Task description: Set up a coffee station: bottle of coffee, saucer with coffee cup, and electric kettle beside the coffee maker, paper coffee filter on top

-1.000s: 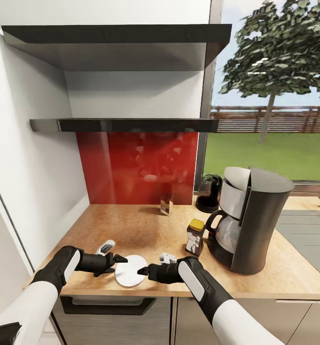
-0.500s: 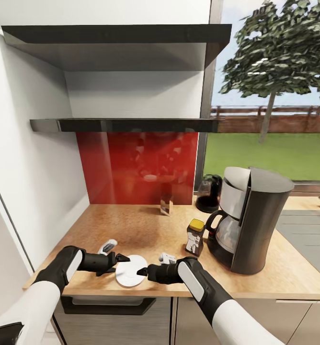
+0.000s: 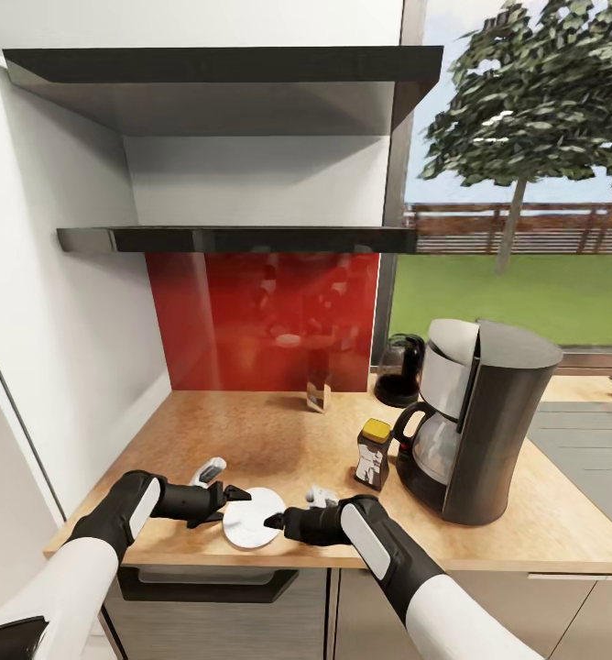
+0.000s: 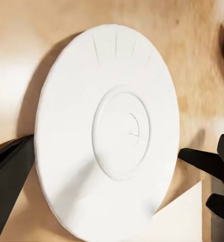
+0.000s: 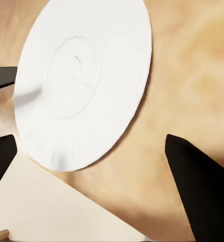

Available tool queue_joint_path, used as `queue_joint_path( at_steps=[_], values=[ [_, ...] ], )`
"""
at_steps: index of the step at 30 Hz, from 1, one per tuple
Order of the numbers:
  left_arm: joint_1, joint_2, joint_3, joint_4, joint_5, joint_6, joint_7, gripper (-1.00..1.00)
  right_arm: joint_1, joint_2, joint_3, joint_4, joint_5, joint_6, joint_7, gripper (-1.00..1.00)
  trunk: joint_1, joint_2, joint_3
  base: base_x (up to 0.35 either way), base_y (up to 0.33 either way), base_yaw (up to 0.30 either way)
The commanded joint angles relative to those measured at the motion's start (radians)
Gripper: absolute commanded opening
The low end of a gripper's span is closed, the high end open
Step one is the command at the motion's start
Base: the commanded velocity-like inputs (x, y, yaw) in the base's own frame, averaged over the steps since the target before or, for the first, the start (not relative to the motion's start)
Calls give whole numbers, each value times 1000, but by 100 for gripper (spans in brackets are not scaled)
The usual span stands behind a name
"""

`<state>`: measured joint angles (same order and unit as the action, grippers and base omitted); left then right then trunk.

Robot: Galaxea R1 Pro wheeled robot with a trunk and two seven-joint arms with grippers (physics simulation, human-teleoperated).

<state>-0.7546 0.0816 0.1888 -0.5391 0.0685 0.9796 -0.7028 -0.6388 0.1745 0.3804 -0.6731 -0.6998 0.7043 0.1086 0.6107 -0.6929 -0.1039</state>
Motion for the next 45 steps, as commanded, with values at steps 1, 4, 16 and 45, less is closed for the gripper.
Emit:
queue_joint_path(
  at_steps=[1,4,16,45],
  values=[
    [0,0,0,1,-6,7,5,100,-1,0,0,0,10,-7,4,100,0,-1,-2,0,0,0],
    [0,-16,2,1,-8,7,5,100,-1,0,0,2,-19,-21,3,100,0,-1,-2,0,0,0],
    [0,-29,3,1,-9,7,5,100,-1,0,0,3,-38,-25,3,100,0,-1,-2,0,0,0],
    [0,-59,2,1,-6,8,3,100,-1,0,0,3,-38,-25,3,100,0,-1,-2,0,0,0]
  ],
)
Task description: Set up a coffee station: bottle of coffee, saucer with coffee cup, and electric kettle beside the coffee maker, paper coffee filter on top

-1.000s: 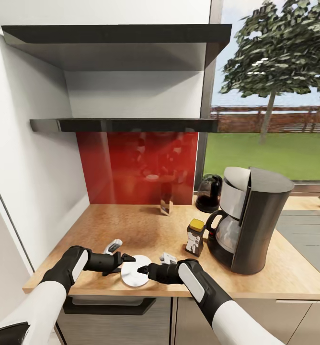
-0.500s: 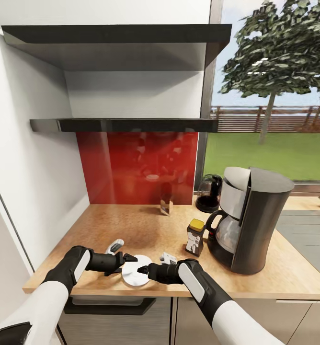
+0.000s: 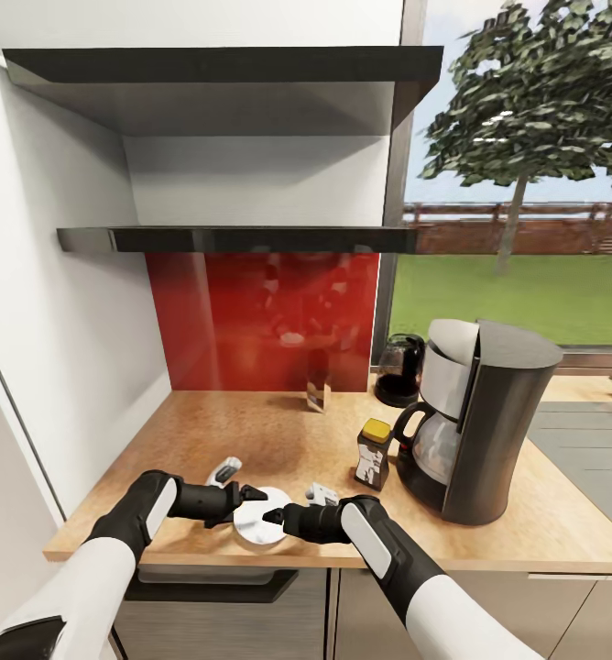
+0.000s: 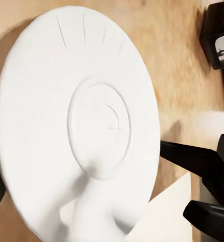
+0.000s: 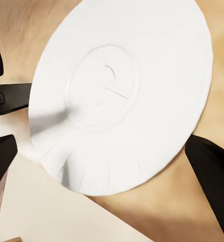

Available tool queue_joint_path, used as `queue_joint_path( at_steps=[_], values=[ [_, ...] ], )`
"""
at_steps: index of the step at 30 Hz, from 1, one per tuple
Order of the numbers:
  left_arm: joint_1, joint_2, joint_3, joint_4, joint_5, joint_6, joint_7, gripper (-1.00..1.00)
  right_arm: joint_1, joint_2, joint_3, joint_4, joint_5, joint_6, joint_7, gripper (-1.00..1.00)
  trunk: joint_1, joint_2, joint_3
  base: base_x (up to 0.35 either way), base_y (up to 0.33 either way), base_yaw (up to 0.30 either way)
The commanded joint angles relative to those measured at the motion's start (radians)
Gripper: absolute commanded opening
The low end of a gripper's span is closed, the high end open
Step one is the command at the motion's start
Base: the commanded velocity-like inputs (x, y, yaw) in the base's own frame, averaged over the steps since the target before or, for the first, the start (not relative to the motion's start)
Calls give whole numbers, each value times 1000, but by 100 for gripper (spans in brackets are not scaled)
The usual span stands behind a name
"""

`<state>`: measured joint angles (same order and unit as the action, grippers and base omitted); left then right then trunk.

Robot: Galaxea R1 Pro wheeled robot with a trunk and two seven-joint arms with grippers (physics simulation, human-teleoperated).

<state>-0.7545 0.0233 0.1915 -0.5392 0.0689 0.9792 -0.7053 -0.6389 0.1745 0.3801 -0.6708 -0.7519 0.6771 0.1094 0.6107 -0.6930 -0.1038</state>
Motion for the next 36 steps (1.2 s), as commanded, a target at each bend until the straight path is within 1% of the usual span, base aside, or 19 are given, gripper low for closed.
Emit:
queue_joint_path(
  at_steps=[1,2,23,28,29,30,31,32,34,36],
  values=[
    [0,0,0,1,-6,8,5,100,-1,0,0,0,14,2,3,100,0,-1,-2,0,0,0],
    [0,0,0,1,-6,9,4,-100,-1,0,0,0,14,2,3,100,0,-1,-2,0,0,0],
    [0,7,3,-12,-5,12,0,-100,-1,0,0,-4,14,2,3,100,0,-1,-2,0,0,0],
    [-3,17,0,-15,-4,18,-2,-100,-1,0,0,-10,14,2,3,100,0,-1,-2,0,0,0],
    [-5,23,0,-16,-4,20,-2,-100,-1,0,0,-11,14,2,3,100,0,-1,-2,0,0,0],
    [-11,47,1,-16,0,22,-3,-100,-1,0,-1,-13,14,3,2,100,0,-1,-2,0,0,0],
    [-13,58,3,-16,10,22,-3,-100,-1,0,-1,-13,14,3,2,100,0,-1,-2,0,0,0],
    [-15,80,10,-16,42,23,-3,-100,-1,0,-2,-15,14,3,2,100,0,-1,-2,0,0,0],
    [-17,112,14,-16,87,24,-3,-100,-1,0,-3,-38,14,4,0,100,0,-1,-2,0,0,0],
    [-18,140,16,-16,117,26,-3,-100,-1,0,-4,-72,15,5,-2,100,0,-1,-2,0,0,0]
  ],
)
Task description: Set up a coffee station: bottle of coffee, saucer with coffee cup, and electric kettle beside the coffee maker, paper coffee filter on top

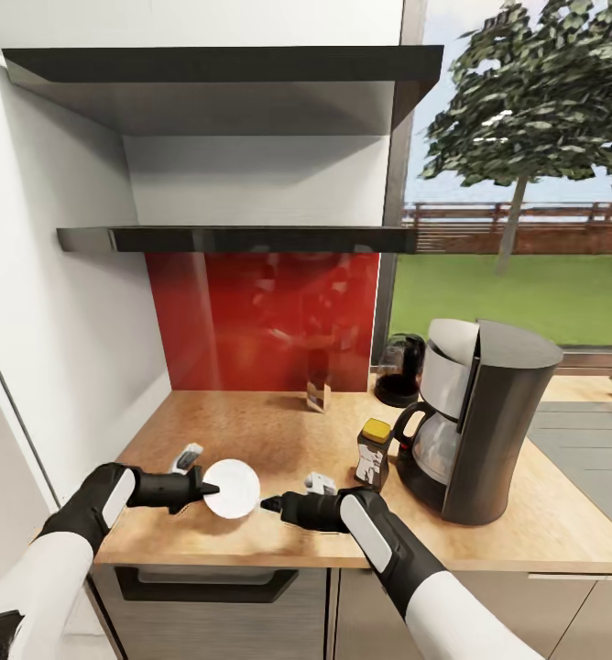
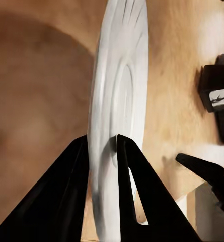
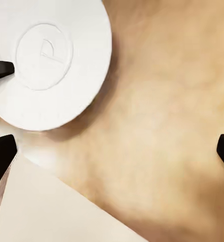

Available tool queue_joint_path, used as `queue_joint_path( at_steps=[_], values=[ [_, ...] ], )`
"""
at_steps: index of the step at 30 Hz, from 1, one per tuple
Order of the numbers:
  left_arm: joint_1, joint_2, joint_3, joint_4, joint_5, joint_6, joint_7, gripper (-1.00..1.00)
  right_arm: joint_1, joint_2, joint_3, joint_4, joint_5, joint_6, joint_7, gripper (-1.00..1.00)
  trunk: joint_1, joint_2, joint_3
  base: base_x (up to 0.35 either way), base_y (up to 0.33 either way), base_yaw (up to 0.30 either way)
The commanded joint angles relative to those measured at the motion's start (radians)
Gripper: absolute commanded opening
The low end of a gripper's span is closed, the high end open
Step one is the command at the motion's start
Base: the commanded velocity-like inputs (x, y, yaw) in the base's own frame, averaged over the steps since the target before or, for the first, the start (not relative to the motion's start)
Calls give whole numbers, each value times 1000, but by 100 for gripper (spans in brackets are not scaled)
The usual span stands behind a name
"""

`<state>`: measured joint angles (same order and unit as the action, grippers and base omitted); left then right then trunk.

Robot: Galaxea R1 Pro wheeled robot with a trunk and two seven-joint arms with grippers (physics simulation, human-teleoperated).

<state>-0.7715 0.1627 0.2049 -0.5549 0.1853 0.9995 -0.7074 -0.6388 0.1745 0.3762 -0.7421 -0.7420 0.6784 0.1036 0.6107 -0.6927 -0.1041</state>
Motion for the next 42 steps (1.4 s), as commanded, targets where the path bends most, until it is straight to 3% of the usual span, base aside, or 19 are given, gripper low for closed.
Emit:
queue_joint_path(
  at_steps=[1,6,11,18,34,37,42],
  values=[
    [0,15,3,0,15,6,-1,-100,-1,0,-1,-15,4,4,3,100,0,-1,-2,0,0,0],
    [0,52,4,-1,62,8,-3,-100,-1,0,-3,-30,4,3,2,100,0,-1,-2,0,0,0],
    [6,62,-3,-2,112,8,-3,-100,-1,0,-6,-86,7,3,1,100,0,-1,-2,0,0,0],
    [11,61,-8,-2,111,7,-119,-100,-1,0,-3,-94,12,1,1,100,0,-1,-2,-250,0,0],
    [12,53,-10,-2,111,6,-129,-100,-1,0,1,-84,15,-3,1,100,0,-1,-2,-336,-56,0],
    [12,52,-10,-2,108,5,-129,-100,-1,0,3,-46,20,-54,2,100,0,-1,-2,-336,-124,0],
    [12,52,-9,-2,108,5,-129,-100,0,0,5,137,22,-226,9,100,0,-1,-2,-181,-58,0]
  ],
)
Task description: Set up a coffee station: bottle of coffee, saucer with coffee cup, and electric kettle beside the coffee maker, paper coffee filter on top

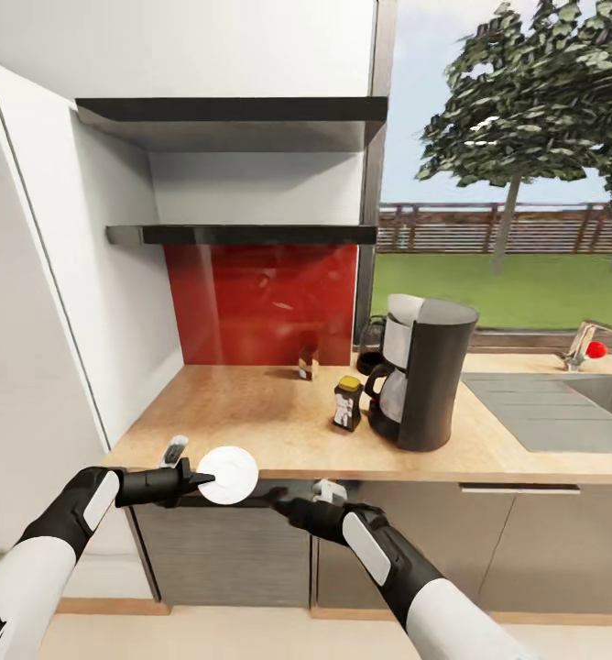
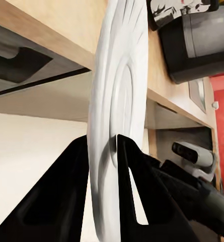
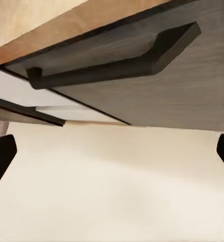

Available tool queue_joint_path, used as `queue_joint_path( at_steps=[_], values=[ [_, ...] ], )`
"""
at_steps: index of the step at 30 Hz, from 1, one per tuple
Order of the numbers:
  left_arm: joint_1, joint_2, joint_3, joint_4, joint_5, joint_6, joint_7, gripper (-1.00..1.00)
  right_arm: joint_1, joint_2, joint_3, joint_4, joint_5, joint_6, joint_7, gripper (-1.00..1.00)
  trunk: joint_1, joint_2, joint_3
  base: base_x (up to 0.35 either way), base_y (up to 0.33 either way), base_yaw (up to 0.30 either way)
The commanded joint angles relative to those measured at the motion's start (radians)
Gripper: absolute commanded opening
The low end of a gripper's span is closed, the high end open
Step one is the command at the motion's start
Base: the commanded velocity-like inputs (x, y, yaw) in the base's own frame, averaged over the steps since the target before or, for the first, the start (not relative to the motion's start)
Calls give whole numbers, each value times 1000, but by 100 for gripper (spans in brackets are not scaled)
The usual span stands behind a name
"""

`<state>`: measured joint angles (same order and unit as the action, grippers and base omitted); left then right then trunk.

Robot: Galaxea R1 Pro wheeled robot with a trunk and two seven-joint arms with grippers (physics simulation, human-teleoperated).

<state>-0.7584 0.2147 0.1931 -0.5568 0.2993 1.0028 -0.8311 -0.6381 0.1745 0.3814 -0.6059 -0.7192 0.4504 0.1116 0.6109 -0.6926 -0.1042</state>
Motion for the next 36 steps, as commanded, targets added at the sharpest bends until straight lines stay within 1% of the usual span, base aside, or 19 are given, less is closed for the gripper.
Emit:
queue_joint_path(
  at_steps=[1,3,4,7,8,10,14,17,18,20,22,25,26,27,28,30,32,34,36],
  values=[
    [-1,-1,3,0,-6,2,-5,-100,-1,0,1,37,0,-26,2,100,0,-2,-2,-42,-13,0],
    [-1,-2,3,0,-6,2,-5,-100,0,0,12,112,16,-83,3,100,0,-2,-2,-22,-7,0],
    [-2,-4,4,0,-6,2,-5,-100,0,0,36,186,54,-147,3,100,0,-2,-2,-7,-2,0],
    [-4,-6,5,0,-3,2,-5,-100,0,0,55,283,111,-230,3,100,0,-2,-2,-3,-1,0],
    [-5,-6,5,0,-2,2,-5,-100,0,0,57,311,118,-240,3,100,0,-2,-2,0,0,0],
    [-8,-7,6,-1,-1,2,-6,-100,0,0,60,465,131,-273,-2,100,0,-2,-2,0,0,0],
    [-11,-11,6,-1,0,2,-6,-100,14,-5,61,562,140,-330,-5,100,0,-2,-2,0,0,0],
    [-11,-20,7,-2,1,1,-7,-100,62,-67,62,576,161,-343,-8,100,0,-2,-2,0,0,0],
    [-12,-42,7,-2,0,1,-7,-100,98,-107,62,579,178,-347,-21,100,0,-2,-2,0,0,0],
    [-14,-67,6,-2,-1,1,-6,-100,138,-150,62,581,189,-348,-78,100,0,-2,-2,0,0,0],
    [-16,-85,6,-2,0,0,-4,-100,173,-173,62,581,192,-352,-147,100,0,-2,-2,0,0,0],
    [-27,-118,6,-18,-6,3,1,-100,192,-180,62,581,193,-352,-182,100,0,-2,-2,0,0,0],
    [-44,-135,7,-24,-10,4,13,-100,197,-178,63,581,192,-352,-186,100,0,-2,-2,0,0,0],
    [-57,-147,8,-26,-12,5,31,-100,198,-177,62,580,191,-352,-187,100,0,-2,-2,0,0,0],
    [-78,-162,13,-26,-11,6,78,-100,199,-174,63,580,189,-352,-188,100,0,-2,-2,0,0,0],
    [-120,-191,22,-24,-1,6,201,-100,200,-170,62,573,186,-352,-189,100,0,-2,-2,0,0,0],
    [-137,-210,24,-22,12,6,256,-100,201,-168,62,570,185,-352,-188,100,0,-2,-2,0,0,0],
    [-157,-237,26,-20,48,7,339,-100,201,-163,61,569,185,-352,-188,100,0,-2,-2,0,0,0],
    [-168,-267,42,-21,108,6,442,-100,201,-159,61,571,186,-352,-188,100,0,-2,-2,0,0,0]
  ],
)
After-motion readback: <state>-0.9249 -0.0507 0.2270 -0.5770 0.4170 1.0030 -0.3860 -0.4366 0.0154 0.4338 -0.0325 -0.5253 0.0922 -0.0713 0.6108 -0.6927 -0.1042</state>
